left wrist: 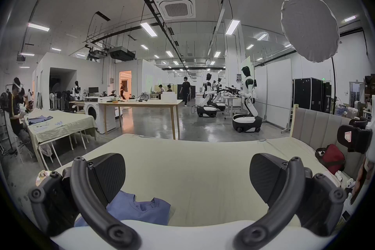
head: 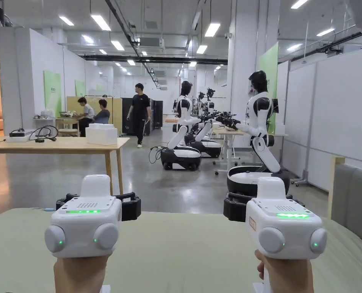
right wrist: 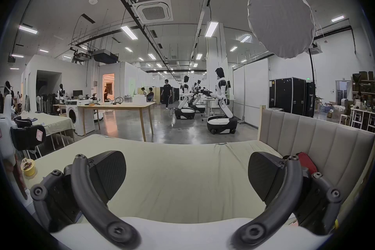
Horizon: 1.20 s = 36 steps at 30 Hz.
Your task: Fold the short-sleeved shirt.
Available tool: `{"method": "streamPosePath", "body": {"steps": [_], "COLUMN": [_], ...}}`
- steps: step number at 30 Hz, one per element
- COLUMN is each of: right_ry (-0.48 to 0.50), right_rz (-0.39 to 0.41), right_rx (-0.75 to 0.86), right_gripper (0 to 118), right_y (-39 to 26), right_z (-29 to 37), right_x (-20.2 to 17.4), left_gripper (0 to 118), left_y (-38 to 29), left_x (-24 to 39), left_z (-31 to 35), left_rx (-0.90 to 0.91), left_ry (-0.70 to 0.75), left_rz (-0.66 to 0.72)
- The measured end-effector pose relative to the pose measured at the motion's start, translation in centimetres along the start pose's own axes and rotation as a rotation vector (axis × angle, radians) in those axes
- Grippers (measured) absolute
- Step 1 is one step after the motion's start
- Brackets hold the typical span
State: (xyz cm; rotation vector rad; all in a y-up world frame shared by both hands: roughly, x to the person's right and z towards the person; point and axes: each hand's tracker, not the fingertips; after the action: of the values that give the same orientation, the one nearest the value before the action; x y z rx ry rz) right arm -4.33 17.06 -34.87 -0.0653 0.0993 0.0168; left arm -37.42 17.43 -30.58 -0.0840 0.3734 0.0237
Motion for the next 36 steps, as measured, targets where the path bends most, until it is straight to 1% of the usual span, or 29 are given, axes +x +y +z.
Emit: {"method": "streamPosePath", "body": {"steps": [15, 16, 17, 18, 19, 21, 24, 25, 27, 28, 29, 30, 31, 32, 33, 34, 35, 36], "right_ry": [0.003, 0.004, 0.007, 0.006, 0.005, 0.017, 0.06, 0.091, 0.116, 0.115, 0.101, 0.079, 0.057, 0.055, 0.066, 0.061, 0.05, 0.034], "right_rz": [-0.022, -0.016, 0.015, 0.077, 0.164, 0.398, 0.884, 1.072, 1.46, 1.69, 1.902, 2.02, 2.075, 2.02, 1.901, 1.764, 1.61, 1.482], "right_rx": [-0.002, -0.002, -0.004, -0.005, -0.001, 0.011, 0.006, -0.009, -0.024, -0.021, -0.02, -0.028, -0.062, -0.111, -0.146, -0.158, -0.148, -0.145], "right_gripper": [118, 118, 118, 118, 118, 118, 118, 118, 118, 118, 118, 118, 118, 118, 118, 118, 118, 118], "right_y": [0.1, 0.1, 0.2, 0.3, 0.5, 0.4, -1.4, -2.6, -5.9, -8.2, -10.4, -11.9, -13.2, -13.3, -12.6, -11.7, -10.6, -9.2], "right_z": [-0.1, -0.1, -0.1, -0.1, -0.1, -0.1, -0.7, -0.7, -0.4, -0.3, -0.3, -0.6, -0.7, -0.9, -1.0, -1.1, -2.2, -2.4], "right_x": [0.2, 0.2, 0.2, -0.1, -0.6, -1.9, -4.7, -5.6, -7.0, -7.4, -7.3, -7.0, -6.6, -6.5, -6.4, -6.3, -5.6, -5.3], "left_gripper": [118, 118, 118, 118, 118, 118, 118, 118, 118, 118, 118, 118, 118, 118, 118, 118, 118, 118], "left_y": [-0.2, -0.2, -0.1, 0.1, 0.2, 0.4, 0.0, -1.0, -4.0, -6.3, -8.5, -10.2, -11.4, -12.1, -11.6, -10.6, -9.3, -7.5], "left_x": [-0.4, -0.4, -0.3, -0.1, 0.2, 1.0, 3.5, 4.6, 6.1, 6.5, 6.5, 6.2, 5.7, 5.7, 6.2, 6.5, 6.5, 5.8], "left_z": [-0.4, -0.3, -0.3, -0.3, -0.3, -0.6, -0.3, -0.3, -0.2, 0.2, 0.2, 0.2, 0.8, 1.3, 1.7, 2.0, 2.0, 1.8], "left_rx": [-0.016, -0.016, -0.017, -0.013, -0.012, -0.005, 0.013, 0.016, 0.055, 0.1, 0.172, 0.217, 0.256, 0.266, 0.217, 0.163, 0.125, 0.107], "left_ry": [0.0, -0.001, -0.004, -0.003, 0.002, -0.008, -0.01, -0.01, 0.01, 0.035, 0.089, 0.112, 0.099, 0.069, 0.024, -0.005, -0.011, -0.008], "left_rz": [0.027, 0.012, -0.04, -0.096, -0.179, -0.39, -0.87, -1.081, -1.521, -1.775, -2.002, -2.143, -2.169, -2.128, -1.957, -1.758, -1.573, -1.42]}}
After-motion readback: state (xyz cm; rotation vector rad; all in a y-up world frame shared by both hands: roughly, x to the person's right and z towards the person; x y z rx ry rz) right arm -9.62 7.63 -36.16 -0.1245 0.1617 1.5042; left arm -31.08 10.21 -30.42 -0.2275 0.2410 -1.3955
